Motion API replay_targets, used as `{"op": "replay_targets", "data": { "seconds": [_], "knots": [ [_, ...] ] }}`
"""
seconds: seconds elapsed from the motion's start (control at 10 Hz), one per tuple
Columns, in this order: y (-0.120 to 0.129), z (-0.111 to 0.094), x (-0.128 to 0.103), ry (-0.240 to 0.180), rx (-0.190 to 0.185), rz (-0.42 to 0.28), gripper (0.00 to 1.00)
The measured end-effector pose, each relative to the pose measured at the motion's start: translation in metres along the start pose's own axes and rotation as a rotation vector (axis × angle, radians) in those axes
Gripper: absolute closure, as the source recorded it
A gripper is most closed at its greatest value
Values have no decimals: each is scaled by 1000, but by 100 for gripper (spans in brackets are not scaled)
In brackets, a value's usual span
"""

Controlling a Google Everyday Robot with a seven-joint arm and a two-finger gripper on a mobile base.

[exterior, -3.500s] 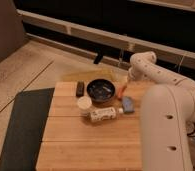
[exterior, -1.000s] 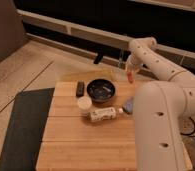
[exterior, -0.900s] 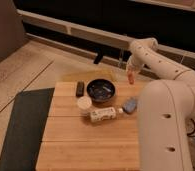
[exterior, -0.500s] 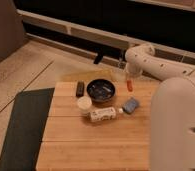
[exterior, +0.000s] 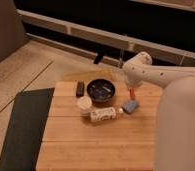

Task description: Place the pepper on the white sponge

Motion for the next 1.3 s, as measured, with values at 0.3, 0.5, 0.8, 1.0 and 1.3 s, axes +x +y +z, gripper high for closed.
{"op": "replay_targets", "data": {
  "seconds": [0.3,0.5,0.8,1.0,1.3],
  "knots": [
    [7,35,21,43,-2,47,100],
    [-1,56,35,81,24,87,100],
    [-4,72,43,109,45,113,96],
    [-1,77,43,120,39,125,77],
    [1,80,42,129,30,129,44]
  ]
}}
